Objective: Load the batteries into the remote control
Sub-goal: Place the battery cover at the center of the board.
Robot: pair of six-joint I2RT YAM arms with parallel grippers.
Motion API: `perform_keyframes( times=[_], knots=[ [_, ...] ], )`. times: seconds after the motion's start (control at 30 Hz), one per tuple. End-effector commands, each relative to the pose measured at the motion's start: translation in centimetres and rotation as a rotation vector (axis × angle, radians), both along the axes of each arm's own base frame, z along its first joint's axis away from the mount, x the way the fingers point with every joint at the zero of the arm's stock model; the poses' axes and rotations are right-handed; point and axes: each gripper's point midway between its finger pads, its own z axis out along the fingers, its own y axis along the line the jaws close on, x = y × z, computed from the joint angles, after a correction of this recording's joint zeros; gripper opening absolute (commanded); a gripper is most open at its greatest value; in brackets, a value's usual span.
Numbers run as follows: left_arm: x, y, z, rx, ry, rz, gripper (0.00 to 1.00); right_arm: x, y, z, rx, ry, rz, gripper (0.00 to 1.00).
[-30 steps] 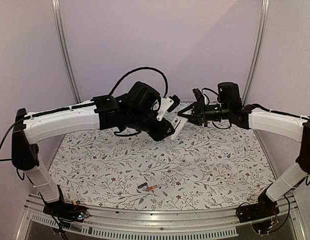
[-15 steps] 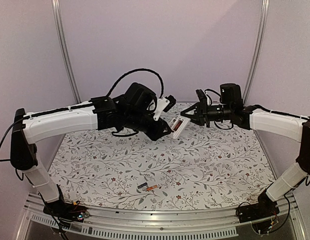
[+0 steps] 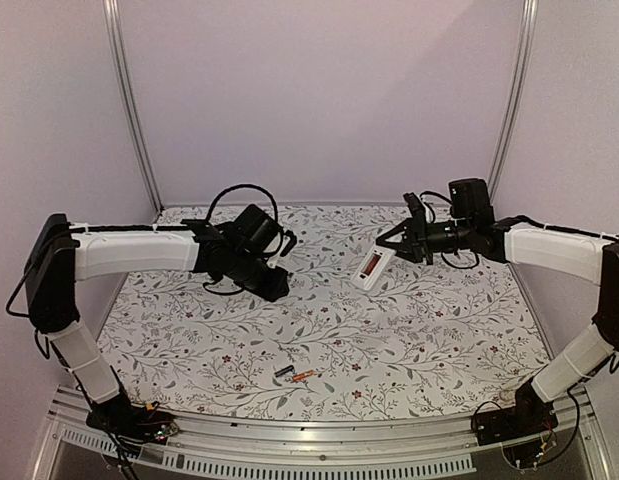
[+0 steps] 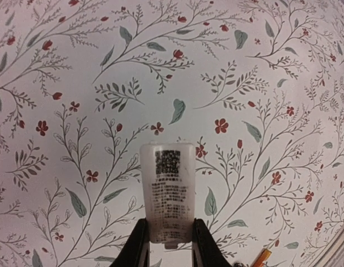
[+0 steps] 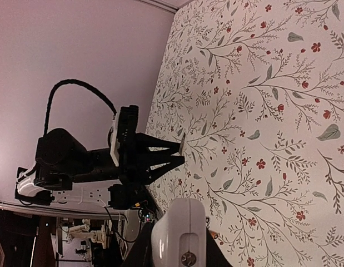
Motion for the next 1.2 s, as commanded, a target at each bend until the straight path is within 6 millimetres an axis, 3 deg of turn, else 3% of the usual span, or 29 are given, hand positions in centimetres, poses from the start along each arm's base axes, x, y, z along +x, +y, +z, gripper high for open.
perform_keyframes(
  times=[0.0,0.2,0.37,0.47,0.6,0.73,0.93,1.07,1.17],
  knots=[
    [-0.8,3.0,-5.5,0.113,0.128,0.090,0.17,-2.3,0.0,0.9,0.012,-0.029,0.094,0.00],
    [-1.5,4.4,-9.1,0.200,0.219,0.104,0.17,-4.0,0.1,0.9,0.022,-0.053,0.173,0.00],
    [-2.0,4.6,-10.5,0.217,0.260,0.105,0.22,-5.4,0.6,1.4,0.030,-0.085,0.226,0.00],
    [-2.2,4.6,-11.0,0.225,0.278,0.099,0.28,-6.1,1.0,1.6,0.035,-0.100,0.259,0.00],
    [-2.3,4.6,-10.7,0.229,0.276,0.085,0.44,-6.9,1.5,2.1,0.038,-0.131,0.296,0.00],
    [-2.1,4.1,-8.9,0.189,0.250,0.067,0.58,-7.3,1.6,2.3,0.039,-0.145,0.309,0.00],
    [-2.7,1.3,-1.7,-0.033,0.116,-0.062,0.76,-7.6,1.8,1.9,0.026,-0.146,0.322,0.00],
    [-4.1,1.5,1.2,-0.077,0.064,-0.109,0.74,-7.5,1.8,0.9,0.001,-0.126,0.306,0.00],
    [-6.7,2.0,0.8,-0.051,0.092,-0.170,0.66,-7.0,1.6,-0.3,-0.030,-0.097,0.268,0.00]
  ],
)
